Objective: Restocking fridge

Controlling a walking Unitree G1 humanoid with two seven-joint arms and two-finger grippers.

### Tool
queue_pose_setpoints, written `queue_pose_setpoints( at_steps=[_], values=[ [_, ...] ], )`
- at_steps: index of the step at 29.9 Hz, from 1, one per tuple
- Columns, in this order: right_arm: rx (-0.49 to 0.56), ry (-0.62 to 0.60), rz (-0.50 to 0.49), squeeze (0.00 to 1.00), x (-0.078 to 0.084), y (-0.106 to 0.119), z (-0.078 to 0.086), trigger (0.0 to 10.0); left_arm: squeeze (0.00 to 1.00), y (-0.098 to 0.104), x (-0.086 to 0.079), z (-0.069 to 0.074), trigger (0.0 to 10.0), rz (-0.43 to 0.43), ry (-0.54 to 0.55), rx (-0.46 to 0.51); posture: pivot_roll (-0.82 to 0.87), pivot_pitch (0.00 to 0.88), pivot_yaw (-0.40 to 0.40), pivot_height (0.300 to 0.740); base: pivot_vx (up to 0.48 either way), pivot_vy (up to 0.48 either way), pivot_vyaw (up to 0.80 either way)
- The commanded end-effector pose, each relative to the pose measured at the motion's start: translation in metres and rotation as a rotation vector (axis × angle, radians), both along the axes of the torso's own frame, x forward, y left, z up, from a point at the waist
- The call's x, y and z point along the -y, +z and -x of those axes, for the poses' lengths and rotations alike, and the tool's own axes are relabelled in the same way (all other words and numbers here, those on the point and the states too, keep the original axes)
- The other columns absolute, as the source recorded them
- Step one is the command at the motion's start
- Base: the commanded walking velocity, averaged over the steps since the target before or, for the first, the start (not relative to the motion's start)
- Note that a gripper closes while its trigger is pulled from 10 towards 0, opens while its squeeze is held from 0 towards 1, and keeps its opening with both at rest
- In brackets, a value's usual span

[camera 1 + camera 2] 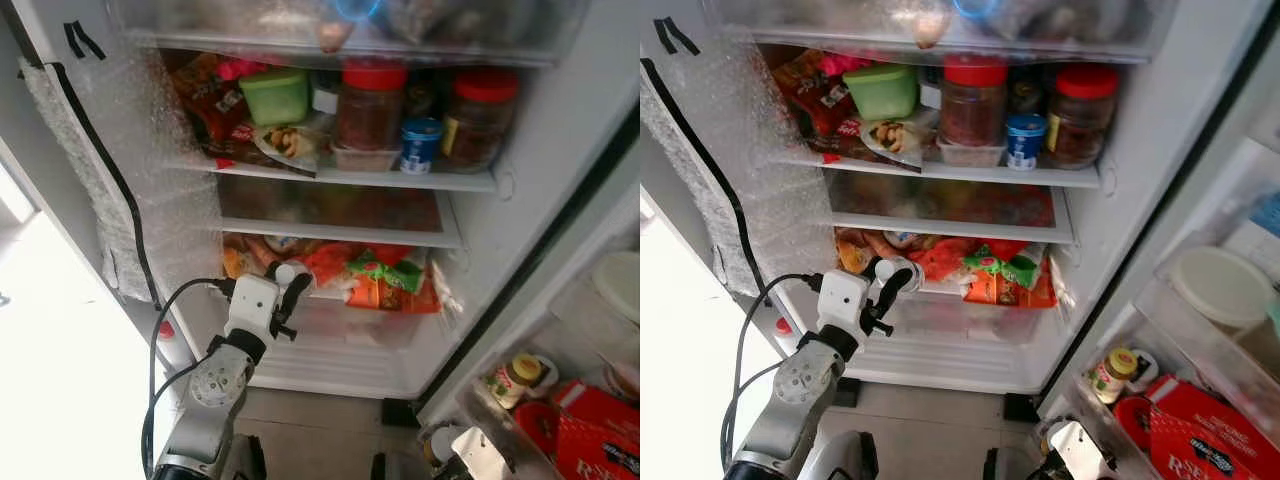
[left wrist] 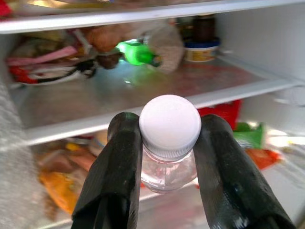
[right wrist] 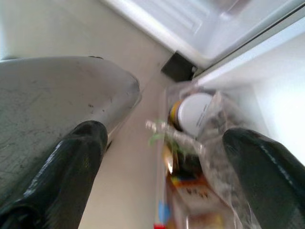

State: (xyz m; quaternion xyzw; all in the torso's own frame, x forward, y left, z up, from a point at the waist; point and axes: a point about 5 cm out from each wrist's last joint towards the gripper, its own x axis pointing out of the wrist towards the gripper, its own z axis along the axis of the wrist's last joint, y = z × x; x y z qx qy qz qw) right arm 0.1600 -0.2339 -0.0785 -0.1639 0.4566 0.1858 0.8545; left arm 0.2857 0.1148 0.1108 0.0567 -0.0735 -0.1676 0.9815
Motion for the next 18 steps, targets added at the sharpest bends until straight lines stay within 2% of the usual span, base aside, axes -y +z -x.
queue_pose_setpoints(
  at_steps=[1, 18],
  values=[
    [-0.111, 0.057, -0.035, 0.0, -0.0112, -0.0119, 0.0234, 10.0, 0.0, 0.0029, 0.0092, 0.0004, 10.0, 0.004, -0.026, 0.017, -0.05, 0.067, 0.006, 0.607, 0.334, 0.0, 0.0],
    [-0.113, 0.059, -0.037, 0.0, -0.0111, -0.0119, 0.0236, 10.0, 0.0, 0.0042, 0.0105, 0.0002, 10.0, -0.005, -0.033, 0.024, -0.05, 0.069, 0.006, 0.607, 0.334, 0.0, 0.0]
  ],
)
